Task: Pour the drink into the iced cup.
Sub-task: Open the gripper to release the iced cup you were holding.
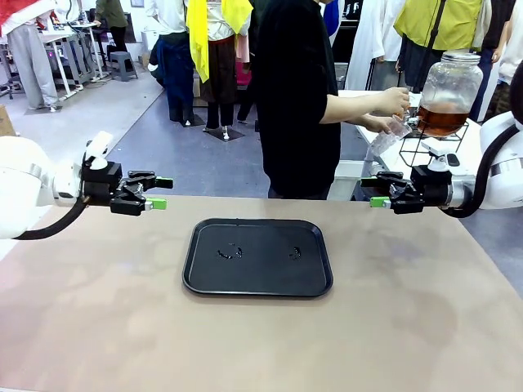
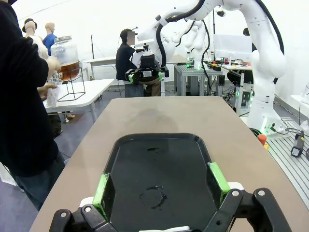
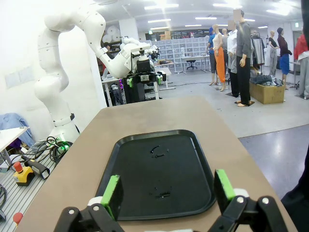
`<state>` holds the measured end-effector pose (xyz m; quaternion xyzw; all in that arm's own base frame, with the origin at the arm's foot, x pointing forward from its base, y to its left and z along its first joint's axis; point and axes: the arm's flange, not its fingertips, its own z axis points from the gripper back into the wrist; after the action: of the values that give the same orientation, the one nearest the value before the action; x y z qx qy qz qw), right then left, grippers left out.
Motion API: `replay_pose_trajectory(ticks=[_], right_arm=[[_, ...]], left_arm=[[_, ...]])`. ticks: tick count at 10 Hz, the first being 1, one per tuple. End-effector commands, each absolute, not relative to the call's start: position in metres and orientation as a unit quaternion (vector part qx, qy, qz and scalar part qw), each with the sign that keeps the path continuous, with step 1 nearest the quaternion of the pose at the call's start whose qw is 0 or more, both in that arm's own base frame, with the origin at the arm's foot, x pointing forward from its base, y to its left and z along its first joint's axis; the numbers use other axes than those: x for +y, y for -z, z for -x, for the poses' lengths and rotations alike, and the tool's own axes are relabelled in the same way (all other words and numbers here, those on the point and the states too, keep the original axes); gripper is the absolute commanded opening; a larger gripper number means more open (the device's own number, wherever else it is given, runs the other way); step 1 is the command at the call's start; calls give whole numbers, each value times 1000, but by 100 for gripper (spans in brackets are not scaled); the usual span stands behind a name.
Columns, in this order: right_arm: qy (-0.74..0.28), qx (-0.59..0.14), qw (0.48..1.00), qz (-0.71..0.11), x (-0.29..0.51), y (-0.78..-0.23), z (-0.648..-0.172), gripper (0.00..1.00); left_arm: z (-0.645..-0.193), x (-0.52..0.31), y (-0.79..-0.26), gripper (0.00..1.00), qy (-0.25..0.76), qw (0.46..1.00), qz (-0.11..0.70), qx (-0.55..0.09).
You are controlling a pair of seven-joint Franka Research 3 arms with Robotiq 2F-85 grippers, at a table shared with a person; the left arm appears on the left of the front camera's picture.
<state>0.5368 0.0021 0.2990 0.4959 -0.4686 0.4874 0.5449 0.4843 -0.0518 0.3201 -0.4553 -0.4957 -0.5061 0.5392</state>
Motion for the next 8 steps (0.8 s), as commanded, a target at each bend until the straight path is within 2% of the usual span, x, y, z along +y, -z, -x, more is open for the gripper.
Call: replay_pose_trajectory(ticks=[1,8], right_arm=[[-483,-475,541,-498,3,-302,-535,100],[-483,-475,541,-498,3,-302,-535,100]], left_arm=[[-484,-53,-322,100,505,538,455,-498],[-484,-53,-322,100,505,538,455,-498]])
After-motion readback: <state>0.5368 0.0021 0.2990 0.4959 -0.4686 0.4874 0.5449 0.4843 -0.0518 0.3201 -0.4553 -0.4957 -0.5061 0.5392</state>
